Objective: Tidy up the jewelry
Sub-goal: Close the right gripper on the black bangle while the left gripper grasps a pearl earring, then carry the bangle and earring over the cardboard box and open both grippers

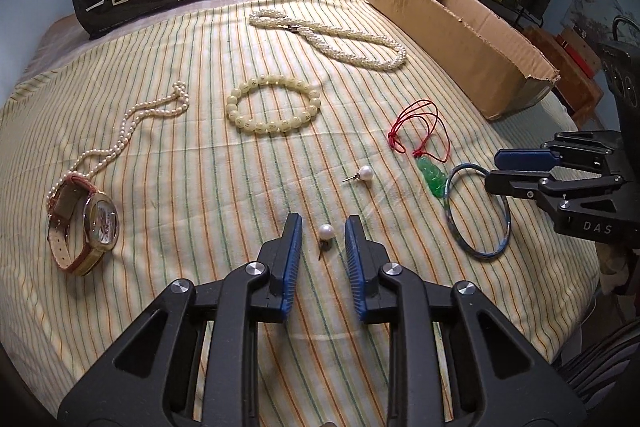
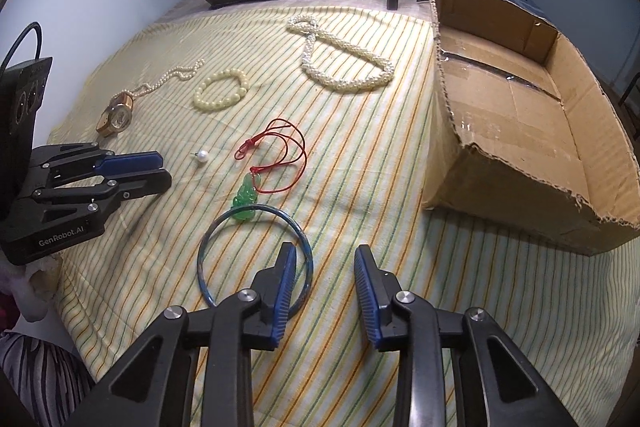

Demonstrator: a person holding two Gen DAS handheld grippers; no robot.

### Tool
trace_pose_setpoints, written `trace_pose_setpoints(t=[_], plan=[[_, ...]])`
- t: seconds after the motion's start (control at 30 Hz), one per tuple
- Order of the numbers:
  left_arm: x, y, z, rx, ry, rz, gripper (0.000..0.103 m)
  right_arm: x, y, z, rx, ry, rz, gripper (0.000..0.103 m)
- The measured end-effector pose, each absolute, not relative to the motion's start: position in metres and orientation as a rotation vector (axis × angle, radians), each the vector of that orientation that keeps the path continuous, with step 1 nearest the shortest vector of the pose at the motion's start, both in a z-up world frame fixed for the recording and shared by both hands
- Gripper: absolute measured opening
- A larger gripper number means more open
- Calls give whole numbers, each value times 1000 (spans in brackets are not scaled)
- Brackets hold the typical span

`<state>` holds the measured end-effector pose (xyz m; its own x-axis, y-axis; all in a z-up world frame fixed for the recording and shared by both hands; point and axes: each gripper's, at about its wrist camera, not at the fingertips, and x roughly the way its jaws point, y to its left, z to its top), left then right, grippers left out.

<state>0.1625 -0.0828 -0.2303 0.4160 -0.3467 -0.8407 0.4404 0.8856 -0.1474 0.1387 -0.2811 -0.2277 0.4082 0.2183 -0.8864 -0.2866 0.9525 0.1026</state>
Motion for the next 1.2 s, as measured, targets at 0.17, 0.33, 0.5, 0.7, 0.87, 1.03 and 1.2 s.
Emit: trace_pose_setpoints(t=[0.17, 0.33, 0.5, 0.7, 0.87, 1.03, 1.2], plan=[[162, -85, -233, 112, 1024, -497, 15, 140, -276, -233, -90, 1113, 317, 25], [162, -86, -233, 111, 1020, -505, 7, 141, -273, -235, -99, 1121, 327, 12], [161, -86, -232, 112, 1010, -503, 6, 140, -269, -234, -107, 1124, 338, 2], [154, -83, -224, 106, 991, -497, 6, 131, -269, -222, -90, 1096, 344, 1], [148, -81, -213, 105, 970, -491, 6, 122, -269, -205, -94, 1062, 346, 1], [143, -80, -201, 107, 946, -487, 6, 112, -272, -186, -99, 1021, 342, 1], [138, -79, -188, 104, 917, -490, 6, 101, -280, -168, -88, 988, 334, 0]])
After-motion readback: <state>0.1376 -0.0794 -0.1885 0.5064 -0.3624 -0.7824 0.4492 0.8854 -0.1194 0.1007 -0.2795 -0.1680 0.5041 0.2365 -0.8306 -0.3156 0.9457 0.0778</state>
